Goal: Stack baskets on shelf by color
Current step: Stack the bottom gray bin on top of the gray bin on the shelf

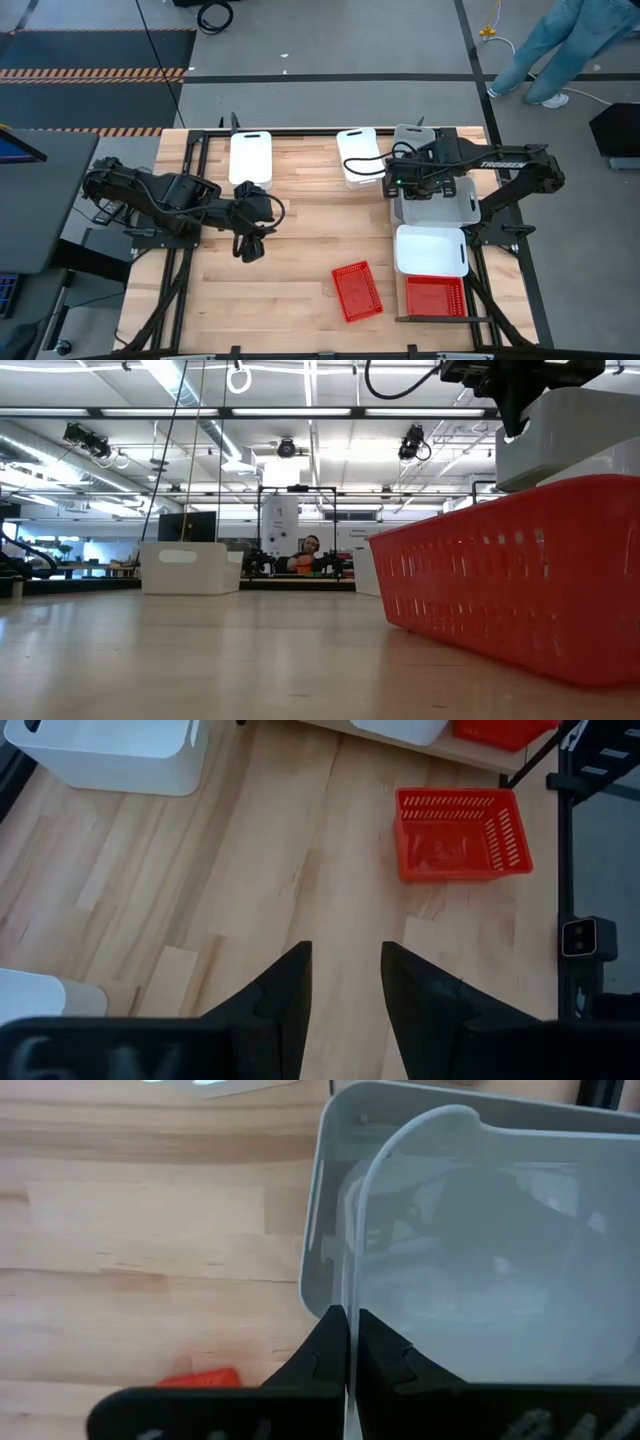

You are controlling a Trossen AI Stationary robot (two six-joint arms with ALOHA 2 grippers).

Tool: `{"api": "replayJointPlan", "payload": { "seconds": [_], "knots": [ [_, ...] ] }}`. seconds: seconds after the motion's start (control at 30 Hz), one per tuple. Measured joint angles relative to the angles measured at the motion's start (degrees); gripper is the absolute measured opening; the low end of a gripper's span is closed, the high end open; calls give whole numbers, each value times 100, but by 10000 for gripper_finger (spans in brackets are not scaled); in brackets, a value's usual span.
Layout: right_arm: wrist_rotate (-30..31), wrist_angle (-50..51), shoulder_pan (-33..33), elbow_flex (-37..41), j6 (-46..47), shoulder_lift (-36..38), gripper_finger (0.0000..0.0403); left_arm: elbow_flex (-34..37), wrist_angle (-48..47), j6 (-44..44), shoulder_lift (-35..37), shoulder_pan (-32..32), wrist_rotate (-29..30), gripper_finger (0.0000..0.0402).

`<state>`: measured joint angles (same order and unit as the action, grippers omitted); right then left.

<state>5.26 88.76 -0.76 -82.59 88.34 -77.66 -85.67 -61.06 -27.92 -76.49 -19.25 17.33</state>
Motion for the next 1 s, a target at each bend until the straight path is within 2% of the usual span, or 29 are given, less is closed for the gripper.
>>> {"api": "replayJointPlan", "payload": {
  "seconds": [0.27, 0.7, 0.83, 1.0],
  "knots": [
    [-188, -140, -171, 0, -201, 5, 9, 0, 54, -9, 0, 7, 1, 128],
    [-90, -108, -435, 5, -435, -12, 12, 0, 53, -5, 0, 7, 1, 128],
    [-34, -74, -513, 86, -453, -12, 27, 0, 50, -4, 0, 4, 1, 128],
    [-55, -94, -583, 296, -517, -12, 68, 0, 45, -4, 0, 4, 1, 128]
  ]
}}
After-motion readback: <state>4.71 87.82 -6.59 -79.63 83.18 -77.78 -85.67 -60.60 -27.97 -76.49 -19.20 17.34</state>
